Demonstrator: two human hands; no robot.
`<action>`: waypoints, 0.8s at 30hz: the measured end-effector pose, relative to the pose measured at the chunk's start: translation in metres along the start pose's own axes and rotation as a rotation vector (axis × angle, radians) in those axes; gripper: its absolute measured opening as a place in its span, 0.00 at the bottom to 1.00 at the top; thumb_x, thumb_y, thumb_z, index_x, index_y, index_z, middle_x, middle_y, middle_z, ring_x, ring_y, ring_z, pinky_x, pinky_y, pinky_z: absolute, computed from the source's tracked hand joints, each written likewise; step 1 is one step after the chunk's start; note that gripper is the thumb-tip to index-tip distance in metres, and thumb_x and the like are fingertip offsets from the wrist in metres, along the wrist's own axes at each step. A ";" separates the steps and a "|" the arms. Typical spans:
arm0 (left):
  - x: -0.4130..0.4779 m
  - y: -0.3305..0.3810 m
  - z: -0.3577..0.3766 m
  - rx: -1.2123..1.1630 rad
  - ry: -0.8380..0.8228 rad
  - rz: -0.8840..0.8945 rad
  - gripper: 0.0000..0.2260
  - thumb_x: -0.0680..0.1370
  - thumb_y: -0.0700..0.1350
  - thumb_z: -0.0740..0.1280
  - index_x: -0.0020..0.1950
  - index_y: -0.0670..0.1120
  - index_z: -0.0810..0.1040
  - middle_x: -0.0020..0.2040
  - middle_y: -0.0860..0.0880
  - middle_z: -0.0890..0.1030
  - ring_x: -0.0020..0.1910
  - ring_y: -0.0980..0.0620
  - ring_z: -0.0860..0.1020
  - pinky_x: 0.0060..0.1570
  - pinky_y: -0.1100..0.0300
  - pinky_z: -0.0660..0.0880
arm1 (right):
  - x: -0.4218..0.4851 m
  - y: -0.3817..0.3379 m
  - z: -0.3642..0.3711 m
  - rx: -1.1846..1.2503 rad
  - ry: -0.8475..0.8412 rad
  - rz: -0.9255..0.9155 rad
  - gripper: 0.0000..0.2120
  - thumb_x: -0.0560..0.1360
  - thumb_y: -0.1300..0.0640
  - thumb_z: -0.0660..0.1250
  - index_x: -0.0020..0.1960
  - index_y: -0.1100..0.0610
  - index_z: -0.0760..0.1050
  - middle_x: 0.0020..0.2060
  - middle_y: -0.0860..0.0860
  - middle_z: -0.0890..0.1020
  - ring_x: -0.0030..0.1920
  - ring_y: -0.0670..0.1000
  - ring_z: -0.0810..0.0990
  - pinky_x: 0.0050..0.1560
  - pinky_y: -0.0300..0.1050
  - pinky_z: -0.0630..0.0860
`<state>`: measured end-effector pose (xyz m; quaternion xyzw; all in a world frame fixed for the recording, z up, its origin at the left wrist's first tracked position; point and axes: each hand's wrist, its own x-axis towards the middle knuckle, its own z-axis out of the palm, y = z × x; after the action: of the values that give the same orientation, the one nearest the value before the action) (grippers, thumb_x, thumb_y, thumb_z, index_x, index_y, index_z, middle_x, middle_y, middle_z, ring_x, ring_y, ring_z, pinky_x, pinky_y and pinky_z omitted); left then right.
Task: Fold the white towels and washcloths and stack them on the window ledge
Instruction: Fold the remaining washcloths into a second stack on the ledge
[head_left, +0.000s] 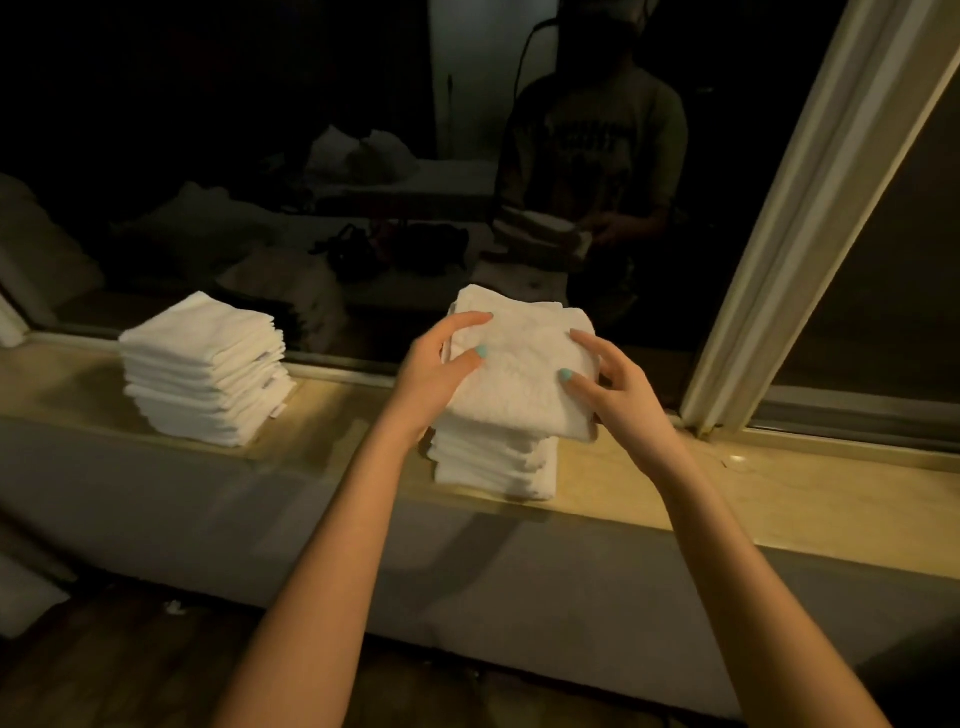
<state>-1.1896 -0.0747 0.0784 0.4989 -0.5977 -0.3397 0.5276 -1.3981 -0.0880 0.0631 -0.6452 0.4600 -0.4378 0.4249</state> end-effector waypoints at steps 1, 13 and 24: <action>0.006 -0.001 -0.002 0.013 -0.011 0.008 0.16 0.78 0.35 0.64 0.61 0.52 0.76 0.65 0.54 0.73 0.68 0.56 0.68 0.67 0.62 0.67 | 0.006 -0.001 0.003 -0.032 0.024 -0.006 0.21 0.78 0.52 0.65 0.68 0.40 0.65 0.59 0.41 0.70 0.54 0.42 0.75 0.39 0.34 0.78; 0.089 -0.023 -0.032 0.320 -0.093 0.057 0.15 0.79 0.46 0.66 0.61 0.62 0.72 0.52 0.49 0.72 0.47 0.56 0.68 0.47 0.62 0.68 | 0.092 -0.001 0.014 -0.198 0.035 -0.046 0.21 0.79 0.51 0.63 0.71 0.46 0.66 0.56 0.43 0.73 0.48 0.44 0.80 0.45 0.40 0.81; 0.114 -0.038 -0.033 0.480 -0.180 -0.008 0.18 0.78 0.47 0.66 0.68 0.54 0.71 0.65 0.50 0.73 0.62 0.53 0.71 0.59 0.60 0.70 | 0.120 0.017 0.015 -0.282 0.047 0.037 0.20 0.78 0.51 0.64 0.70 0.47 0.68 0.53 0.48 0.78 0.42 0.47 0.80 0.37 0.40 0.78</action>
<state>-1.1424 -0.1900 0.0835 0.5802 -0.7036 -0.2332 0.3375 -1.3648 -0.2050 0.0641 -0.6796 0.5385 -0.3758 0.3270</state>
